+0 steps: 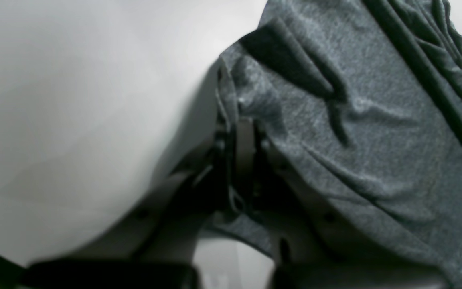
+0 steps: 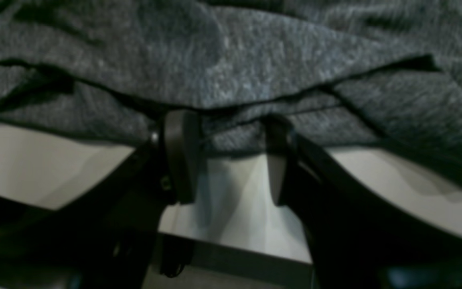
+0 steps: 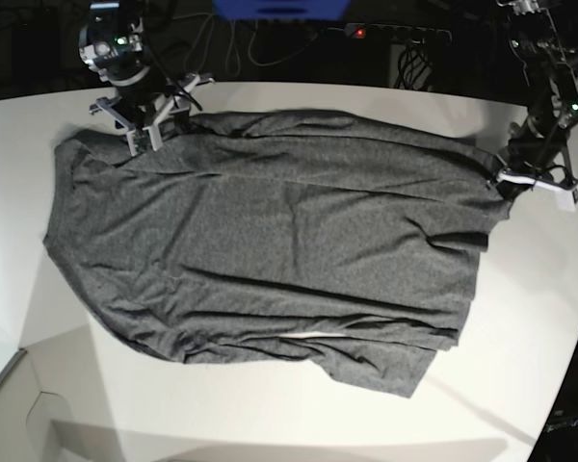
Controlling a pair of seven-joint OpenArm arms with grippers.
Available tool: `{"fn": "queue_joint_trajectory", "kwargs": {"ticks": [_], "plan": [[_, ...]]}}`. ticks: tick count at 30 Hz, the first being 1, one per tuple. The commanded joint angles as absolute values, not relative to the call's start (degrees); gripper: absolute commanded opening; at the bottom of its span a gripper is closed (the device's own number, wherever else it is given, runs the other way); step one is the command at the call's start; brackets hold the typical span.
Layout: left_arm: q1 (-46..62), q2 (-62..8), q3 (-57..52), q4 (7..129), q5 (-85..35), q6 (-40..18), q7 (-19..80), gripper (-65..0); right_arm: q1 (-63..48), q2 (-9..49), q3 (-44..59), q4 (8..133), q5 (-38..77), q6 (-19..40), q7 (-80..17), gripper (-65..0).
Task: Layout the t-shirt on the table in an organized manner, then fold the t-shirt properly
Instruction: 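Hold the shirt edge with both grippers and tug it taut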
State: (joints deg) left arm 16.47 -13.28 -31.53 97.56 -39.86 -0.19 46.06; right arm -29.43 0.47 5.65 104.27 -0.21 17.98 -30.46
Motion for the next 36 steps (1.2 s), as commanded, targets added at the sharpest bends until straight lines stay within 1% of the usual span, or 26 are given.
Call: {"fn": "queue_joint_trajectory", "kwargs": {"ticks": [1, 12, 20, 24, 29, 36], "plan": [[16.2, -13.9, -32.0, 98.7, -40.4, -0.4, 44.9, -65.0, -29.3, 0.7, 5.7, 105.2, 0.1, 17.9, -29.4, -37.5], [16.2, -13.9, -31.9, 98.6, -40.4, -0.4, 44.9, -65.0, -23.4, 0.7, 5.6, 104.8, 0.1, 17.9, -29.8, -37.5], [16.1, -13.9, -31.9, 98.3, -40.4, -0.4, 44.9, -65.0, -17.9, 0.7, 5.7, 100.4, 0.0, 17.9, -29.9, -37.5], [16.0, -13.9, -31.8, 98.2, -40.4, -0.4, 44.9, -65.0, -18.1, 0.7, 5.8, 101.4, 0.0, 17.9, -29.9, -37.5], [15.8, -13.9, -31.7, 98.2, -40.4, -0.4, 44.9, -65.0, -20.4, 0.7, 5.7, 106.8, 0.0, 17.9, -29.9, -37.5], [15.8, -13.9, -31.7, 98.1, -40.4, -0.4, 44.9, -65.0, -24.4, 0.8, 5.7, 107.6, 0.0, 17.9, -32.7, -37.5]]}}
